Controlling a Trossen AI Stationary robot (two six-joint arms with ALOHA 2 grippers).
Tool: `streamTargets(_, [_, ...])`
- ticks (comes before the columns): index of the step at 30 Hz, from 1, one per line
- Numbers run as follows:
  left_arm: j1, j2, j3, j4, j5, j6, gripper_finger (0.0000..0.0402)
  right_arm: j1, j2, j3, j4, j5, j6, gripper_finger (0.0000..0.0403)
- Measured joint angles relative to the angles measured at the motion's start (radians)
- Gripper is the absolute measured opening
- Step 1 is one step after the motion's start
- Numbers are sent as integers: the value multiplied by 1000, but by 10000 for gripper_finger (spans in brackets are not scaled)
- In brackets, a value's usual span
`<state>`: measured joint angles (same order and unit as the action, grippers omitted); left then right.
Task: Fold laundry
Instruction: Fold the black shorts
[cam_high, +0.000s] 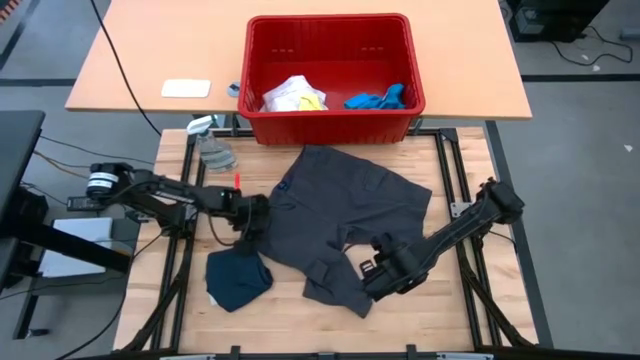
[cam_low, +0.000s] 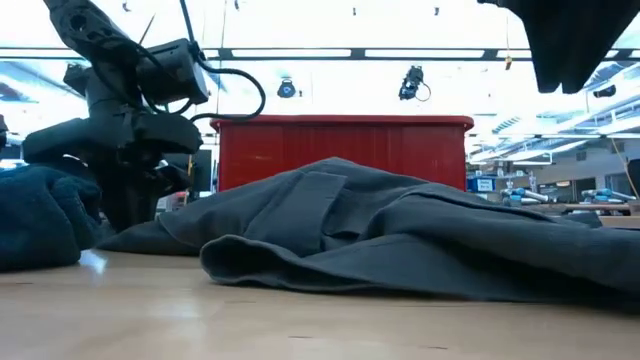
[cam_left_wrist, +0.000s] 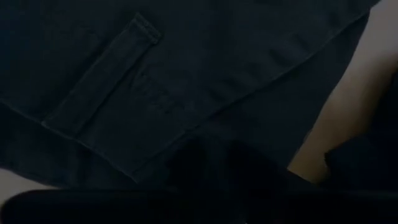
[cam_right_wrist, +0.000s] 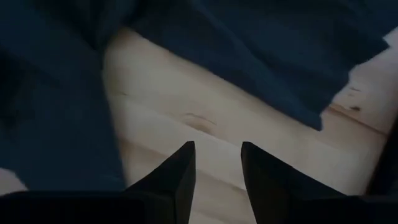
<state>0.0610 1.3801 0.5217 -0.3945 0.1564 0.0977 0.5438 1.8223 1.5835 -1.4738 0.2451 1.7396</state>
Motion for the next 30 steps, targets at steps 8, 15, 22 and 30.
streamTargets(8, [28,13,43,6,15,-31,9,31,-4,-11,267,-84,-281,132])
streamTargets(15, [18,16,213,-108,2,-97,2,103,57,-20,504,-107,-300,113])
streamTargets(22, [-6,15,367,-229,13,-54,1,182,164,-20,548,-145,-303,123])
streamTargets(30, [-32,14,473,-335,13,-26,0,202,238,-18,584,-188,-292,214])
